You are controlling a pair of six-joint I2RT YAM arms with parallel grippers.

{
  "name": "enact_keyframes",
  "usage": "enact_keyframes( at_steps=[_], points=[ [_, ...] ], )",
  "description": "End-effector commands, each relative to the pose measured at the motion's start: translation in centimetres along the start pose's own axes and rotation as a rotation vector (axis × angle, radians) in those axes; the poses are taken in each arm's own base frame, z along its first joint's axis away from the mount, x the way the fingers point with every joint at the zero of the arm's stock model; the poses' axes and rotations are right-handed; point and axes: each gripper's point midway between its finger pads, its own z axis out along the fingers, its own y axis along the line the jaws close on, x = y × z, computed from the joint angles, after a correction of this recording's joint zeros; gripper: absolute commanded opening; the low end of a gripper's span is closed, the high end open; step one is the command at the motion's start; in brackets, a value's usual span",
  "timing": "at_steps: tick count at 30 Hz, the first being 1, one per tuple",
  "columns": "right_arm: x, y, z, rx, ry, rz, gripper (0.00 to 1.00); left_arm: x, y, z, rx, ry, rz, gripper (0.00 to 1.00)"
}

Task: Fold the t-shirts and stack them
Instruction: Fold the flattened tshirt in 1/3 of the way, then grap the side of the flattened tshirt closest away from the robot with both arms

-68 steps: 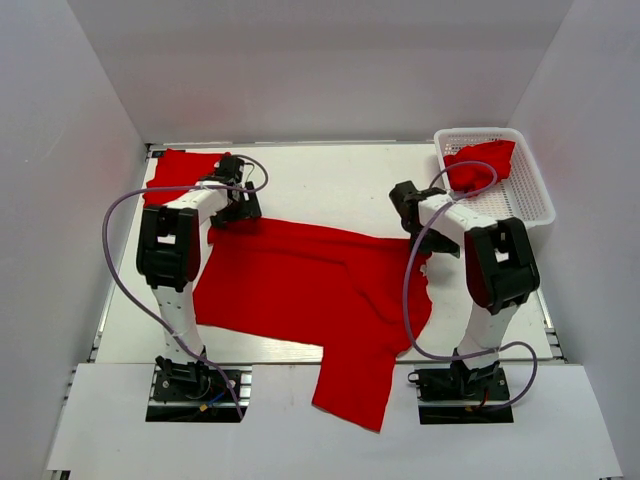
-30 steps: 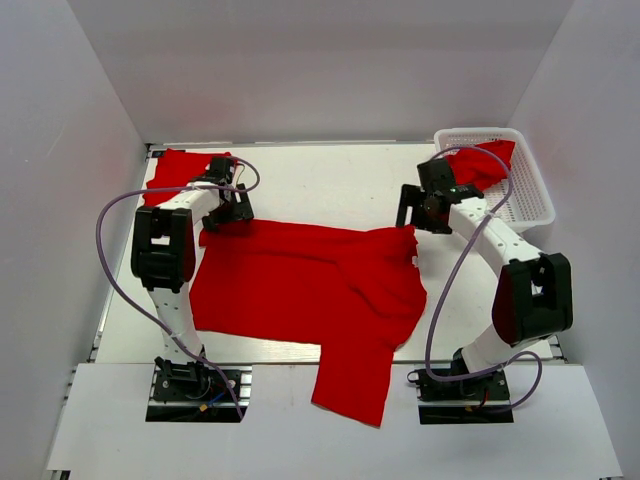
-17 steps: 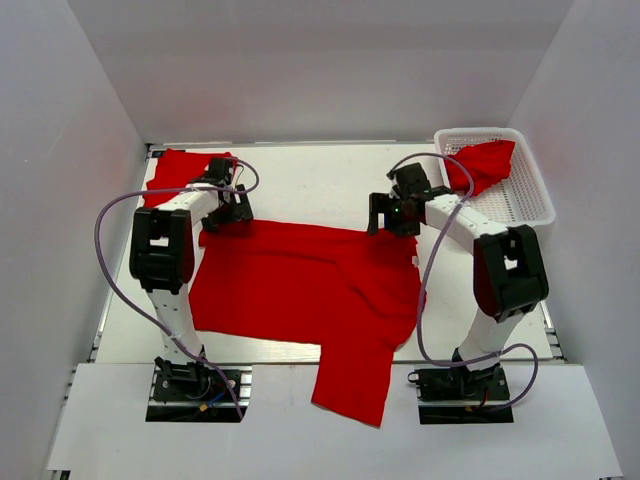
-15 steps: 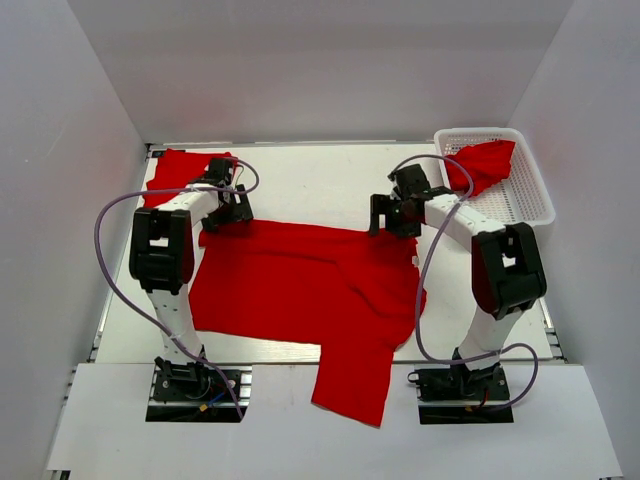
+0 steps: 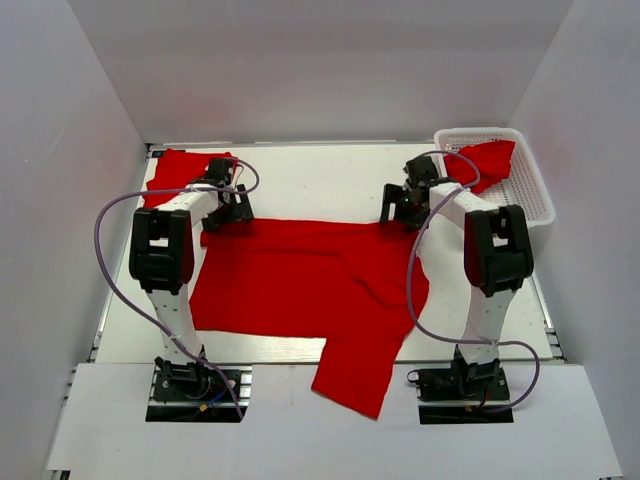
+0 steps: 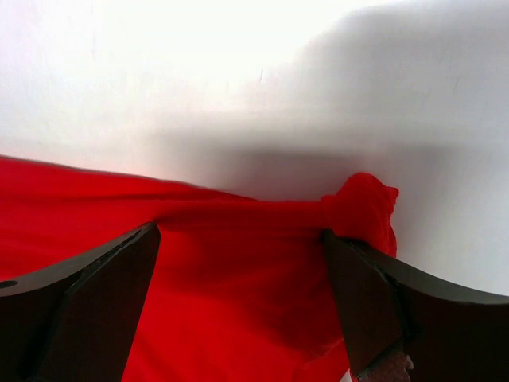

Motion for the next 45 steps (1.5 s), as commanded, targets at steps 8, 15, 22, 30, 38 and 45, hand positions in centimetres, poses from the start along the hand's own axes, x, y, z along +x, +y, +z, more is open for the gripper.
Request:
enact_keyframes(
  at_steps=[8,15,22,30,38,45],
  points=[
    [-5.4,-4.5,4.3,0.073,0.011,0.067,0.90,-0.1,-5.2,2.7,0.235,0.066,-0.020,1.00],
    [-12.2,-6.6,4.6,0.086,-0.095,0.070,0.90,-3.0,-9.3,4.2,0.386,0.018,-0.023,1.00],
    [-16.5,-6.4,5.0,0.030,-0.192,-0.016,0.90,-9.2,-11.7,4.4,0.436,-0.106,-0.017,1.00],
    [-20.1,-3.0,-3.1,-0.040,-0.347,-0.205,0.90,-13.6,-12.0,-0.4,0.442,-0.222,0.065,1.00],
    [-13.3,-0.2,-9.4,0.027,-0.358,-0.377,0.90,-13.3,-9.0,-11.4,0.348,-0.280,0.124,1.00],
    [-3.8,2.9,-12.7,0.033,-0.364,-0.426,0.90,0.8,-0.7,-12.1,0.078,-0.046,-0.064,1.00]
  ],
)
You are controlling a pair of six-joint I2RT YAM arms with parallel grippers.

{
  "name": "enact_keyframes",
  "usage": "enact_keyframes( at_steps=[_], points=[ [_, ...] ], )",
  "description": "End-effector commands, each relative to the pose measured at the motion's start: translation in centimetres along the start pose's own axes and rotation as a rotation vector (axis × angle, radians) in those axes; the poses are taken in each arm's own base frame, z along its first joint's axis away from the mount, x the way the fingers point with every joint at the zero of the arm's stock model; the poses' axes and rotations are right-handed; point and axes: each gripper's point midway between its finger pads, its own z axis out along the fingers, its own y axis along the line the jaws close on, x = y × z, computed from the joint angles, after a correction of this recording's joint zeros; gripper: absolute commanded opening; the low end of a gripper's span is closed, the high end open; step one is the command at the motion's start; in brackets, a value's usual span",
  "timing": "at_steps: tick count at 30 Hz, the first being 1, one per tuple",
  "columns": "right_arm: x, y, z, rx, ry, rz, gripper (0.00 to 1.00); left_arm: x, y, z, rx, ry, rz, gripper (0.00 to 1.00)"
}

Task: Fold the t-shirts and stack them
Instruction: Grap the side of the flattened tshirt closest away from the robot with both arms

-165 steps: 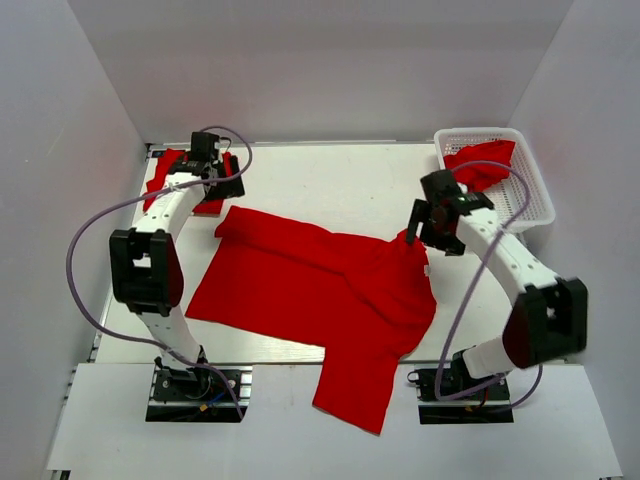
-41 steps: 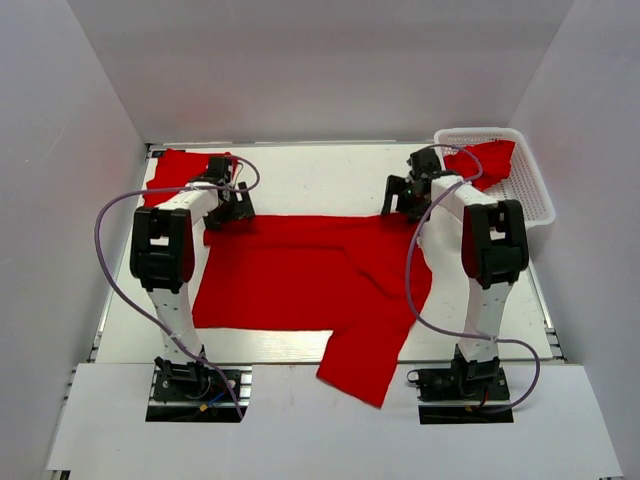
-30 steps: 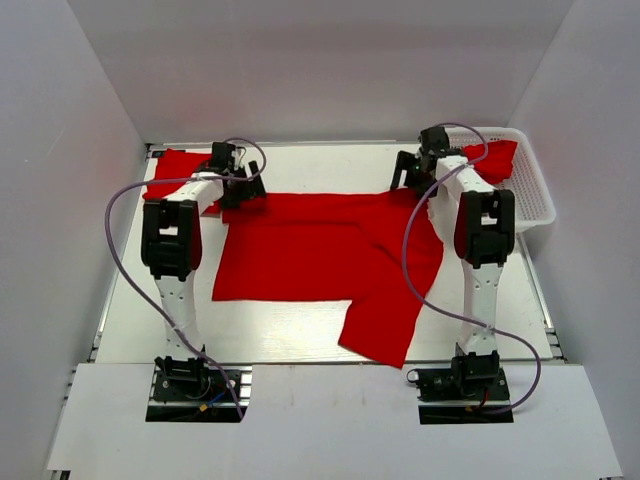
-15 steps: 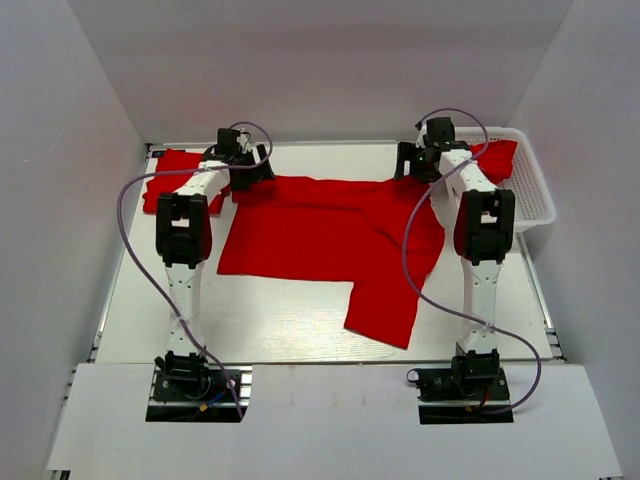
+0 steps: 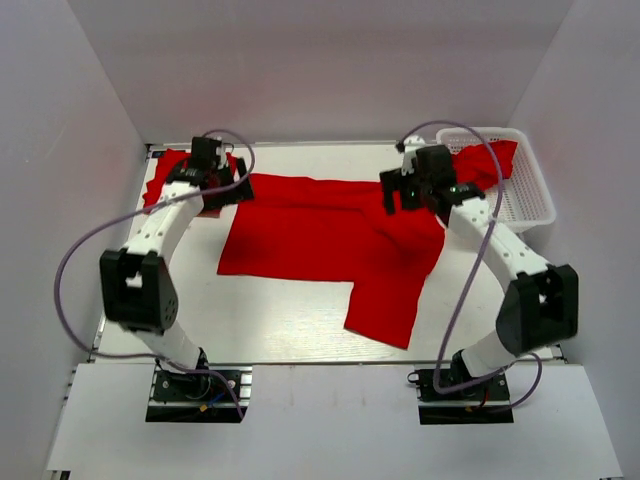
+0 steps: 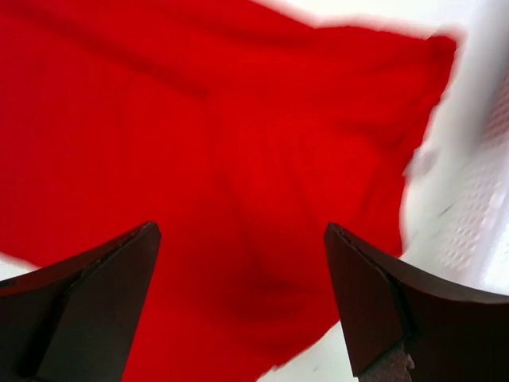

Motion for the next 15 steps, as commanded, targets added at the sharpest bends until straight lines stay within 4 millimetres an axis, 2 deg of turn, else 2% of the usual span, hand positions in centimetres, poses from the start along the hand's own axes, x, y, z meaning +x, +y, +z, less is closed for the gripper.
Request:
enact_keyframes(
  at_steps=[1,2,4,5,6,8,11,15],
  points=[
    [5.0,0.7,-1.3,0.060,0.062,-0.008,0.90,7.0,3.7,-3.3,-0.163,0.110,-0.117,1.00],
    [5.3,0.7,-2.0,0.087,0.056,0.024,0.90,9.9,4.9,-3.3,-0.197,0.160,-0.133,1.00],
    [7.3,2.2,-2.6,0.078,0.093,0.047,0.90,12.4,5.8,-4.0,-0.232,0.201,-0.211,1.00],
    [8.7,2.8,-3.1,0.084,0.123,0.059,0.90,14.7,6.8,-4.5,-0.266,0.245,-0.255,1.00],
    [10.0,2.9,-3.3,0.088,0.145,0.066,0.90,15.7,7.2,-4.6,-0.275,0.263,-0.254,1.00],
    [9.9,3.3,-4.4,0.093,0.107,0.066,0.90,18.3,8.2,-4.6,-0.331,0.309,-0.297,1.00],
    [11.7,4.2,-5.3,0.092,0.136,0.078,0.90,19.0,8.6,-4.4,-0.351,0.309,-0.325,1.00],
    [15.2,6.3,-5.1,0.060,0.239,0.073,0.90,19.7,9.6,-3.3,-0.427,0.320,-0.384,1.00]
  ],
)
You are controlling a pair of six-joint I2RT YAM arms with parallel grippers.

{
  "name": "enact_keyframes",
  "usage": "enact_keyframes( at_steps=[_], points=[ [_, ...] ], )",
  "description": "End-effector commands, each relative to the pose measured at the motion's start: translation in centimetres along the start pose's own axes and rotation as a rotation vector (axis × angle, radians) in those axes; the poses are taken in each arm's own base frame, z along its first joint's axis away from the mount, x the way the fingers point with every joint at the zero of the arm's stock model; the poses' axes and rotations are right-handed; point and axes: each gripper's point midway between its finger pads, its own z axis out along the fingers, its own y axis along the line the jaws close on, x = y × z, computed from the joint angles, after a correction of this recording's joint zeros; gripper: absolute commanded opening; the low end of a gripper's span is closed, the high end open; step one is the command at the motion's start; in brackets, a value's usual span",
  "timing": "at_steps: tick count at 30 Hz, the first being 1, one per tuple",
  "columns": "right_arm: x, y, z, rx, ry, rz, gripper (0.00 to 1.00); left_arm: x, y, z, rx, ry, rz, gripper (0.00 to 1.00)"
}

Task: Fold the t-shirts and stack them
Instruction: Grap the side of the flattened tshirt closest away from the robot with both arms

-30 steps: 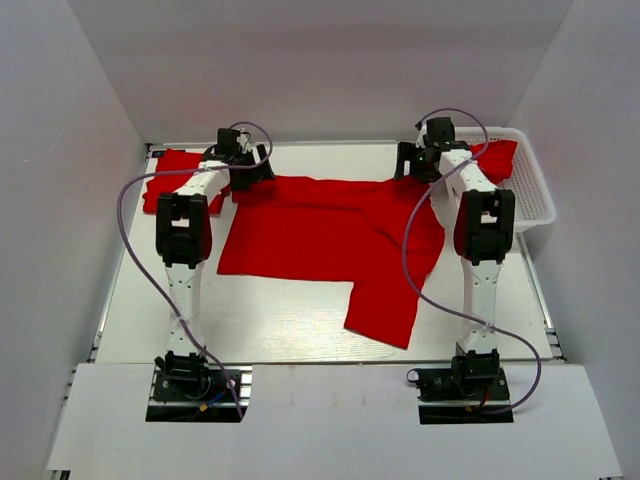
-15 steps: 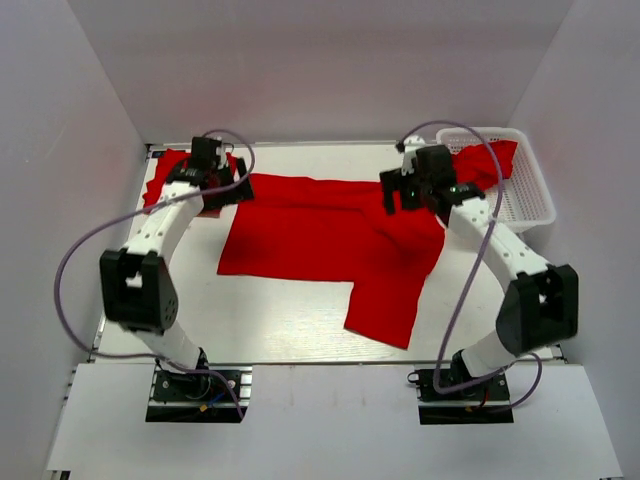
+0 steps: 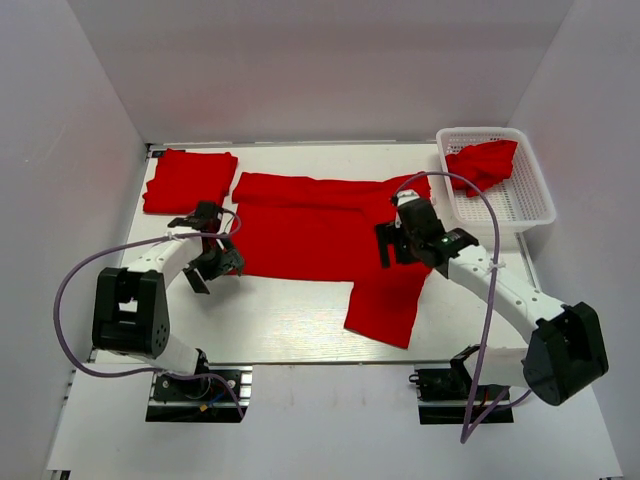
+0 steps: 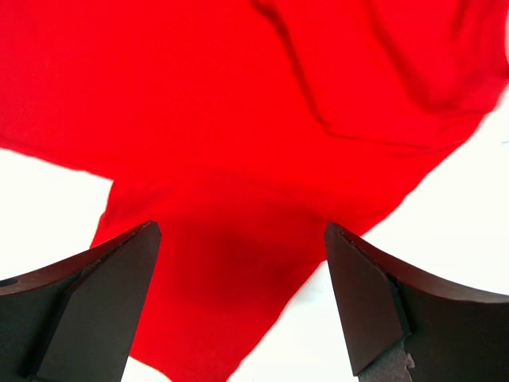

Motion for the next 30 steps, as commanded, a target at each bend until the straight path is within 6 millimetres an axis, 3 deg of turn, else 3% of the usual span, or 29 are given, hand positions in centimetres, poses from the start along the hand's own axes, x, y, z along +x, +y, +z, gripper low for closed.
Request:
enact_keyframes(
  at_steps=[1,10,13,19,23,26,30],
  points=[
    [3.1,0.9,0.6,0.016,0.080,0.023,0.90,-1.6,0.0,0.3,-0.033,-0.058,-0.096,1.00],
    [3.1,1.9,0.1,0.009,0.075,-0.003,0.90,-4.8,-1.2,0.7,0.002,-0.150,-0.167,1.00],
    [3.3,1.7,0.2,0.032,0.086,0.000,0.90,-5.3,-2.4,0.6,0.057,-0.161,-0.171,1.00],
    [3.2,1.6,0.2,0.041,0.083,0.019,0.90,-5.0,-2.4,2.2,0.031,-0.131,-0.176,1.00],
    [3.0,1.4,0.1,0.057,0.073,0.029,0.90,-4.7,-2.6,3.4,0.017,-0.101,-0.171,0.75],
    [3.3,1.0,0.0,0.074,0.080,0.030,0.90,-4.4,-2.4,3.9,0.011,-0.094,-0.170,0.63],
    [3.4,1.0,-0.1,0.078,0.088,0.027,0.90,-3.4,-1.8,4.5,-0.004,-0.077,-0.166,0.33]
  ],
)
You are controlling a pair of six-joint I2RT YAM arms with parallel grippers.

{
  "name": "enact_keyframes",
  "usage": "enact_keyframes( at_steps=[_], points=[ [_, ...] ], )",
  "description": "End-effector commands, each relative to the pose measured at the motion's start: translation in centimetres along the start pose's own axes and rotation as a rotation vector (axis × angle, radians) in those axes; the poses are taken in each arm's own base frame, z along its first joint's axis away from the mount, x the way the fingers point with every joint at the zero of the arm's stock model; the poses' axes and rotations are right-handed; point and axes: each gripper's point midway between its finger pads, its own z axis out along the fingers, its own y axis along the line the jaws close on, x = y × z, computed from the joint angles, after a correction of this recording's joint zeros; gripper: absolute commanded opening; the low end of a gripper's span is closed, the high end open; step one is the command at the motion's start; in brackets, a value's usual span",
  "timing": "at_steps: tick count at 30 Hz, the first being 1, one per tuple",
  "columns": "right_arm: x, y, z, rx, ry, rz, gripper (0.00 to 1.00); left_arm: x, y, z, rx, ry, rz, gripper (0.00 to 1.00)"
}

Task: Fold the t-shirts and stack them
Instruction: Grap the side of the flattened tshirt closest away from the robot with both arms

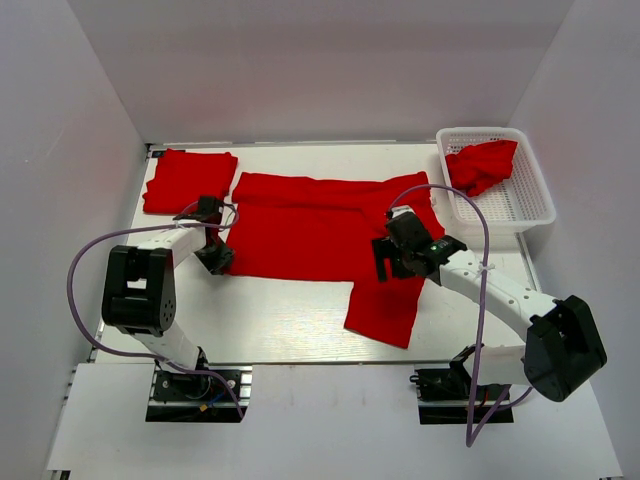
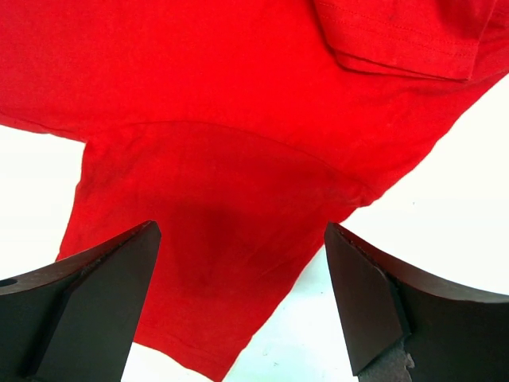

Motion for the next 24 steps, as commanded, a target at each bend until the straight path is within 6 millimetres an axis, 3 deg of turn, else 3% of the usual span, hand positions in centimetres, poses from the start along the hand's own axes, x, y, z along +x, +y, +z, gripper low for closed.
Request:
enact_keyframes(
  at_steps=[1,4,8,14,19,24],
  points=[
    [-0.9,-0.1,-0.7,0.015,-0.021,0.013,0.90,0.6,0.2,0.8,0.000,0.013,-0.007,0.27],
    [-0.3,-0.3,-0.8,0.014,-0.007,-0.001,0.90,0.9,0.2,1.4,-0.003,0.029,0.004,0.00],
    [1.0,-0.2,-1.1,-0.009,0.019,-0.028,0.90,0.6,-0.1,1.4,0.011,0.015,0.010,0.00],
    [3.5,2.4,-2.0,-0.142,0.086,-0.063,0.90,-0.2,-0.6,1.0,0.047,-0.022,0.024,0.00],
    [7.6,5.2,-2.6,-0.236,0.219,-0.069,0.90,-0.7,-0.3,0.9,0.026,-0.043,0.043,0.00],
    [11.5,5.4,-2.9,-0.215,0.336,-0.101,0.90,-1.3,-0.7,1.3,0.011,-0.043,0.054,0.00]
  ],
)
